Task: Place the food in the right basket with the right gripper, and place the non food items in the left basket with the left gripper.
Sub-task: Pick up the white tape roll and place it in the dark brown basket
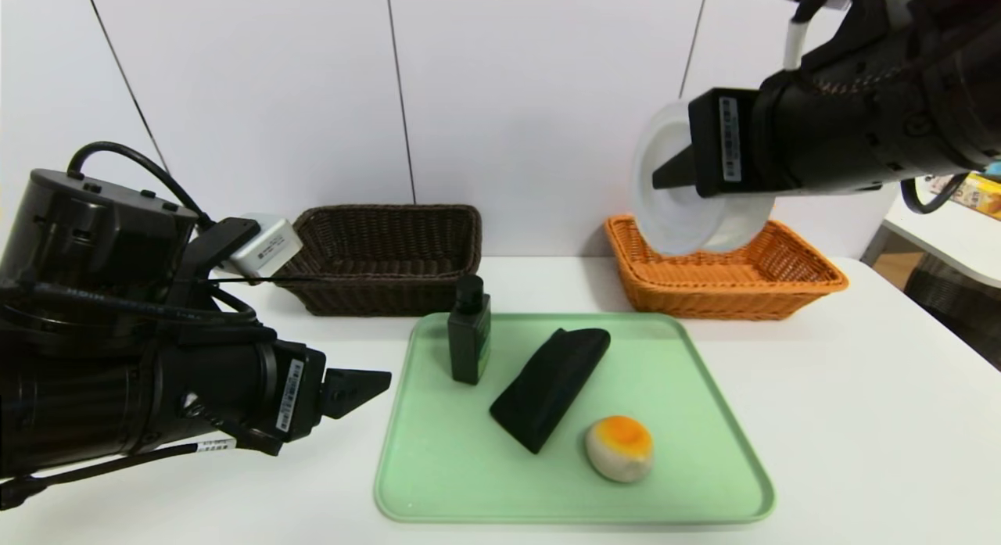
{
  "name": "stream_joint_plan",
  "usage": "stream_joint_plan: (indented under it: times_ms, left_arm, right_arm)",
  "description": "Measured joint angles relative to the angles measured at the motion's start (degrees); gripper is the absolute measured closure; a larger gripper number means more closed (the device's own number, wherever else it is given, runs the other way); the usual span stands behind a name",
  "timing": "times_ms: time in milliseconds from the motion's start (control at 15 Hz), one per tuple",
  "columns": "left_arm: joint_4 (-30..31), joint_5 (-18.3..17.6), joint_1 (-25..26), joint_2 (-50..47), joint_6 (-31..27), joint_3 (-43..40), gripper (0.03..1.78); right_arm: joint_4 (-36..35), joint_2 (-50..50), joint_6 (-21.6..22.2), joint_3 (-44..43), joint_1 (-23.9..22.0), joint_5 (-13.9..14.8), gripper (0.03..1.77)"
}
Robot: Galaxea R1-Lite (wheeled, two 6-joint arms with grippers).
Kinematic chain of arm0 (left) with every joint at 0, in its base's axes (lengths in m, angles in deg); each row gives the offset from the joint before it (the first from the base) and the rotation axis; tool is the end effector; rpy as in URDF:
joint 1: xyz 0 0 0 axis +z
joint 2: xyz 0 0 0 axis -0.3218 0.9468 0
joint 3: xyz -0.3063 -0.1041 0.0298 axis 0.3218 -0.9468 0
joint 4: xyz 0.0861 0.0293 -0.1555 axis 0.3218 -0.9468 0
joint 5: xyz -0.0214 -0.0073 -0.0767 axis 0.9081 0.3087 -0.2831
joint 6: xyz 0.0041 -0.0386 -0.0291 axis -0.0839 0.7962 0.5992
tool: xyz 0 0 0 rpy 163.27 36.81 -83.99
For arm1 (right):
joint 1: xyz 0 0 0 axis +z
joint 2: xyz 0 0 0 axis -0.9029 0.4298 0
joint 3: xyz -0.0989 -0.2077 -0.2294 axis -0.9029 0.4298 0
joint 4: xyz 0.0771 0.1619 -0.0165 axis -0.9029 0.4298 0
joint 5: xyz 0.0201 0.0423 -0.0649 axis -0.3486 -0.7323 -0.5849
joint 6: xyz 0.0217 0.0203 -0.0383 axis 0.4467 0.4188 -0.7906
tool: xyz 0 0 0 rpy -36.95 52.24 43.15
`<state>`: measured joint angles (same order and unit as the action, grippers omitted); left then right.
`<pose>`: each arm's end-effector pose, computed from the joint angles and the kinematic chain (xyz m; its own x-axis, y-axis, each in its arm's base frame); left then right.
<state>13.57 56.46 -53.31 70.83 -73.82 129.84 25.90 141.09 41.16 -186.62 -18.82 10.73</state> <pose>0.1743 -0.1147 0.2418 0.7319 -0.3953 -0.5550 0.3951 0.9098 -0.1269 0.2058 0.1832 0.3688 0.8137 0.2602 -0.5199 -0.2514 0.9638 0.0889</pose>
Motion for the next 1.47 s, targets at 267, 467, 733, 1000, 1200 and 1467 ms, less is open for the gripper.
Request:
stream_joint_plan:
  times_ms: [267, 467, 733, 1000, 1200, 1467]
  left_arm:
    - [0.4, -0.1, 0.0, -0.5, 0.1, -0.1, 0.12]
    - [0.4, 0.1, 0.0, -1.0, 0.1, -0.1, 0.12]
    - [0.5, 0.1, 0.0, -1.4, 0.2, 0.0, 0.12]
    - [0.5, 0.1, -0.2, -1.9, 0.2, -0.3, 0.12]
    - [1.1, 0.1, -0.3, -2.8, 0.2, -0.9, 0.12]
    - [1.4, 0.2, -0.3, -3.2, 0.3, -1.7, 0.12]
  right_arm:
    - [-14.6, -0.5, -6.2, 1.9, 0.0, -0.9, 1.21]
    - [-27.1, 0.9, -12.2, 4.2, 0.0, -2.9, 1.21]
    - [-37.7, 5.5, -16.8, 4.7, -1.0, -4.0, 1.21]
    - [-46.0, 11.8, -18.8, 3.0, -2.6, -7.4, 1.21]
    - [-49.4, 17.1, -19.0, 0.5, -3.1, -9.4, 1.21]
    - [-56.3, 23.4, -21.1, -0.3, -3.2, -11.6, 1.21]
